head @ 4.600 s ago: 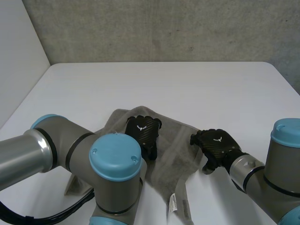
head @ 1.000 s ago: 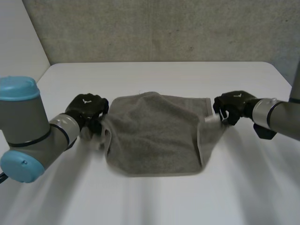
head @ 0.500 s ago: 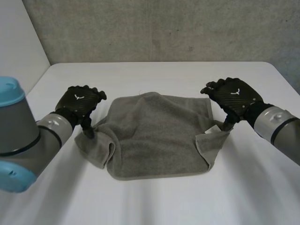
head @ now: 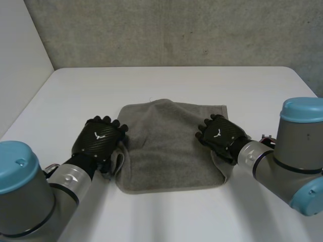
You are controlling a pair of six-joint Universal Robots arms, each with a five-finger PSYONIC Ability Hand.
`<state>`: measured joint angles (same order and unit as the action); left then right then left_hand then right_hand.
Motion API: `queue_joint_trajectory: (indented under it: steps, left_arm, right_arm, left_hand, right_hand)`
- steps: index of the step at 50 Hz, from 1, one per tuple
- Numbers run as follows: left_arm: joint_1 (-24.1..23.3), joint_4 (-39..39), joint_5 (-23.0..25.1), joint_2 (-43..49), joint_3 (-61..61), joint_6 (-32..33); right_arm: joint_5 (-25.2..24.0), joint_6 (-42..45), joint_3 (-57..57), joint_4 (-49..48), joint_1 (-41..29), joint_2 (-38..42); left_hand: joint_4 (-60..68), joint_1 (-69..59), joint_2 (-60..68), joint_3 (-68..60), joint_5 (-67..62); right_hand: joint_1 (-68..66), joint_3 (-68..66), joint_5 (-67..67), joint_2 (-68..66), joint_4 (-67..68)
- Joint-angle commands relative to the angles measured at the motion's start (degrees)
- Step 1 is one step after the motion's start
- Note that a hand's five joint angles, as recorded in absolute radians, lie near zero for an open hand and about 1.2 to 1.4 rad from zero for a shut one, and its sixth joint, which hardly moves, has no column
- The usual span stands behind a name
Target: Fold the towel.
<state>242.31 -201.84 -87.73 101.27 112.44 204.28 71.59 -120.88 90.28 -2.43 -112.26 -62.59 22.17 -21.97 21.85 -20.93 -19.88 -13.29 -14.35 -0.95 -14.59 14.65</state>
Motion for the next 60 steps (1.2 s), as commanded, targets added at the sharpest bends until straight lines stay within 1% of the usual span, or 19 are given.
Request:
queue_joint_trajectory:
  steps: [1, 5, 7, 8, 10, 11, 12, 13, 15, 16, 17, 21, 30, 34, 40, 46, 55, 57, 60]
  left_arm:
    - [-2.6, -1.4, -1.0, 5.2, -3.0, 0.1]
    - [-3.4, -1.4, -1.0, 7.4, -4.3, 0.2]
    - [-3.5, -1.4, -1.4, 9.8, -5.6, 0.2]
    - [-3.5, -1.4, -1.4, 9.8, -5.6, 0.2]
    - [-3.7, -1.4, -2.9, 11.7, -6.7, 0.2]
    - [-3.7, -1.4, -2.9, 11.8, -6.7, 0.2]
    - [-3.8, -1.4, -3.6, 12.6, -7.3, 0.2]
    - [-3.8, -1.4, -3.6, 12.6, -7.3, 0.2]
    - [-3.8, -1.4, -4.6, 14.0, -8.3, 0.2]
    - [-3.8, -1.4, -4.6, 14.0, -8.3, 0.2]
    - [-3.8, -1.4, -4.7, 14.5, -8.7, 0.2]
    - [-3.7, -1.5, -5.0, 14.9, -10.2, 0.3]
    - [-3.1, -1.1, -5.1, 14.0, -10.0, 0.3]
    - [-2.6, -0.8, -5.1, 12.6, -8.6, 0.3]
    - [-1.1, -0.8, -4.7, 9.7, -5.5, 0.2]
    - [-1.0, -1.3, -4.6, 9.0, -3.2, 0.3]
    - [-0.5, -2.7, -4.6, 9.6, -2.6, 0.2]
    - [0.1, -4.6, -4.6, 10.0, -2.6, 0.3]
    - [0.3, -5.4, -4.6, 10.3, -2.6, 0.3]
  right_arm:
    - [2.2, 1.3, -1.2, -0.4, -0.8, 3.4]
    - [3.6, 2.3, -1.5, -0.5, -0.8, 3.9]
    - [3.9, 2.9, -1.5, -0.5, -0.8, 3.9]
    - [3.9, 2.9, -1.5, -0.5, -0.8, 3.9]
    - [4.2, 2.9, -1.5, -0.5, -0.7, 4.0]
    - [4.2, 2.9, -1.5, -0.5, -0.7, 4.0]
    - [4.1, 2.9, -1.5, -0.5, -0.7, 4.2]
    - [4.1, 2.9, -1.5, -0.5, -0.7, 4.2]
    - [3.9, 2.5, -1.5, -0.5, -0.4, 4.3]
    - [3.9, 2.5, -1.5, -0.5, -0.4, 4.3]
    - [3.8, 2.0, -1.4, -0.5, -0.2, 4.3]
    - [4.2, 0.7, -0.5, -1.1, 0.3, 2.9]
    - [4.3, -4.1, 2.8, -2.9, 3.1, -2.3]
    - [5.0, -8.0, 5.6, -5.9, 8.3, -5.4]
    - [5.1, -12.4, 7.6, -6.9, 11.7, -7.1]
    - [4.6, -15.6, 7.9, -6.4, 12.2, -7.0]
    - [4.6, -16.0, 8.5, -6.4, 12.1, -7.1]
    - [4.7, -16.0, 8.9, -6.4, 12.1, -7.4]
    - [4.9, -16.0, 9.0, -6.4, 12.1, -7.5]
  left_hand:
    - [-3.9, 3.7, -3.6, 2.6, 11.6]
    - [-2.7, 2.5, -2.4, 1.5, 10.4]
    - [-0.4, 0.2, 0.0, -0.9, 8.1]
    - [-0.3, 0.1, 0.0, -0.9, 8.1]
    - [1.2, -1.4, 1.5, -2.4, 6.6]
    - [1.2, -1.4, 1.5, -2.4, 6.5]
    - [1.8, -2.0, 2.2, -3.1, 5.9]
    - [1.8, -2.0, 2.2, -3.1, 5.9]
    - [4.8, -5.0, 5.2, -6.1, 2.9]
    - [4.9, -5.1, 5.2, -6.1, 2.8]
    - [6.9, -7.1, 7.2, -8.1, 0.8]
    - [11.2, -11.4, 11.6, -12.5, -3.5]
    - [12.4, -12.6, 12.8, -13.7, -4.7]
    - [12.3, -12.5, 12.6, -13.5, -4.6]
    - [12.1, -12.3, 12.4, -13.3, -4.4]
    - [12.3, -12.5, 12.6, -13.5, -4.6]
    - [14.5, -14.7, 14.8, -15.7, -6.7]
    - [20.0, -20.2, 20.3, -21.2, -12.3]
    - [22.4, -22.6, 22.7, -23.6, -14.6]
  right_hand:
    - [-1.0, 0.1, -3.3, 0.3, -0.4]
    - [-7.4, -6.3, -9.7, -6.1, 6.0]
    - [-18.1, -17.0, -20.4, -16.8, 16.7]
    - [-18.2, -17.1, -20.5, -16.9, 16.8]
    - [-32.0, -31.0, -34.4, -30.7, 30.7]
    - [-32.1, -31.1, -34.5, -30.8, 30.8]
    - [-41.8, -40.7, -44.1, -40.5, 40.4]
    - [-41.9, -40.8, -44.2, -40.6, 40.5]
    - [-62.0, -60.9, -64.3, -60.7, 60.6]
    - [-62.1, -61.0, -64.4, -60.8, 60.7]
    - [-66.7, -65.6, -69.0, -65.4, 65.3]
    - [-66.7, -65.7, -69.1, -65.4, 65.3]
    - [-66.7, -65.7, -69.1, -65.4, 65.3]
    - [-66.7, -65.7, -69.1, -65.4, 65.3]
    - [-66.7, -65.7, -69.1, -65.4, 65.3]
    - [-66.7, -65.7, -69.1, -65.4, 65.3]
    - [-66.7, -65.7, -69.1, -65.4, 65.3]
    - [-66.7, -65.7, -69.1, -65.4, 65.3]
    - [-66.7, -65.7, -69.1, -65.4, 65.3]
